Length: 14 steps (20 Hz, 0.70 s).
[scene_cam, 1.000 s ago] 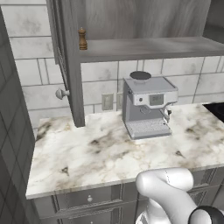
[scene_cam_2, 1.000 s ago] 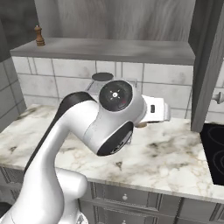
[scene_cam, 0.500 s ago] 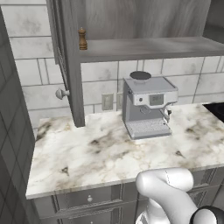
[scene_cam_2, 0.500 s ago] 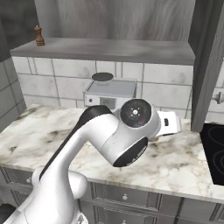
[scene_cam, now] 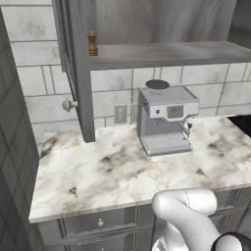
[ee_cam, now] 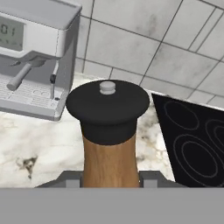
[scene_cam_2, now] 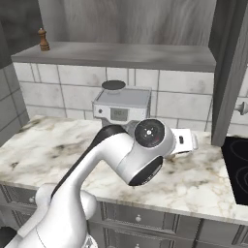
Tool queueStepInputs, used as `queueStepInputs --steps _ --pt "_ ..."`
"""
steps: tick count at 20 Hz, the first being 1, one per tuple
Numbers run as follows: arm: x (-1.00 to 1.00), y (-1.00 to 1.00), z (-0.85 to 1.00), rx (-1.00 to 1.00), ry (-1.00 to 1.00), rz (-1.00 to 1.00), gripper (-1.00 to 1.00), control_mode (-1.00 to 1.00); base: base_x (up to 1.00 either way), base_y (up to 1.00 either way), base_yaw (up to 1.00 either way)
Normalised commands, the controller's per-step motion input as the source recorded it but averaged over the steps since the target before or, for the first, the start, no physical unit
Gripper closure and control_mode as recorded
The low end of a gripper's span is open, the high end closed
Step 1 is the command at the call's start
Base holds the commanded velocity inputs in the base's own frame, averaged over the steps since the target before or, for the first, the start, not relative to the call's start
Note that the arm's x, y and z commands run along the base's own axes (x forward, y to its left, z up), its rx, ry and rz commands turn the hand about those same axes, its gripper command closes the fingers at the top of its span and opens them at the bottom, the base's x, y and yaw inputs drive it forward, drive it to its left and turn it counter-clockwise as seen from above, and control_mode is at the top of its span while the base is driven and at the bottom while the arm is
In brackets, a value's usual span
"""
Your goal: Take 2 condiments from the cabinet and move them on the counter near the stove.Make sure the condiments are lined up with each other, next to each other.
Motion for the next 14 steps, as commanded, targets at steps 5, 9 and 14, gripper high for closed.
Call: queueStepInputs --steps 5,9,14 --pt "0.24 -0.2 -0.23 0.0 0.01 0.0 1.0 -1.0 0.0 0.0 0.0" --pt "0.12 -0.33 -0.28 0.0 0.01 0.0 1.0 -1.0 0.0 0.0 0.0" --pt "0.09 -0.24 -0.16 0.07 0.0 0.0 1.0 -1.0 0.0 0.0 0.0"
